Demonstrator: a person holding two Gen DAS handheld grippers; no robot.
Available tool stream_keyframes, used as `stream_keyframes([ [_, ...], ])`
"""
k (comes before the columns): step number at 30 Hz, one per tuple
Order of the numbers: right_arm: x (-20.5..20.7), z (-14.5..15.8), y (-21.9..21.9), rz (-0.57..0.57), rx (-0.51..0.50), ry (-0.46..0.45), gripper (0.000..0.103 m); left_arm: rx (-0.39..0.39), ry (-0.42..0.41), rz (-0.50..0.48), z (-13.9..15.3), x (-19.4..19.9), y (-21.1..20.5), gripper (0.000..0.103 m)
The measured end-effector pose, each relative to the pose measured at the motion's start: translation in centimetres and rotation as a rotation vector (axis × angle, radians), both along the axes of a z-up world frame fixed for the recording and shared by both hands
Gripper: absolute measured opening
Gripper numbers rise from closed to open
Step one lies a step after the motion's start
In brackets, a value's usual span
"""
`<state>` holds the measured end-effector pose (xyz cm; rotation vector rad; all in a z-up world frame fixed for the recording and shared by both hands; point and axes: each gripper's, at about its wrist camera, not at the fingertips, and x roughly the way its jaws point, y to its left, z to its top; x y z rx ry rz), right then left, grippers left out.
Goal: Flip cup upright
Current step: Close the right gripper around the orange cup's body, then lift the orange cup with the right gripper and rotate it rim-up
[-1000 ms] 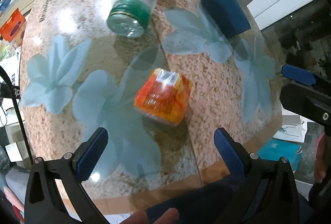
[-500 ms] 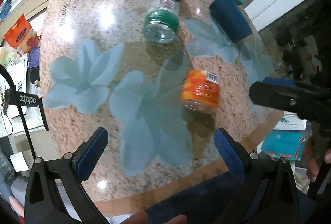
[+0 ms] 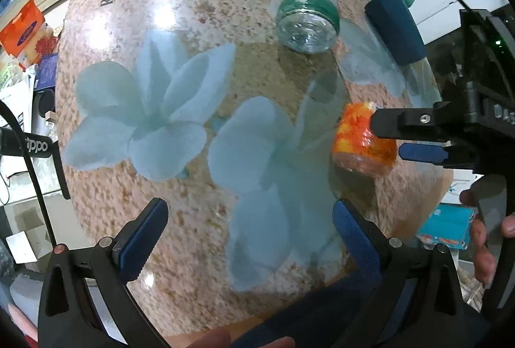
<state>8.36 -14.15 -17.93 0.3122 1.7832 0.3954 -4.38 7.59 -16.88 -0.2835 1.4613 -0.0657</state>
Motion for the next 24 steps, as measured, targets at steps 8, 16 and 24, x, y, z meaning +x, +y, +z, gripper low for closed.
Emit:
stream_keyframes([
  [8,0.1,-2.3,1.8,-0.001,-0.065,0.097,0.103,-0.001,0.021,-0.045,-1.4,1.5,0.8,0.103],
  [16,-0.4,-2.7,2.6,0.047,-0.108,0.054,0.067,-0.023,0.030,-0.066,-2.0,2.0,1.4,0.103],
  [24,-0.7,-2.3,2.4,0.058,-0.054,0.017,0.066,-0.024,0.038,-0.063,-2.2,1.3,1.6,0.103],
])
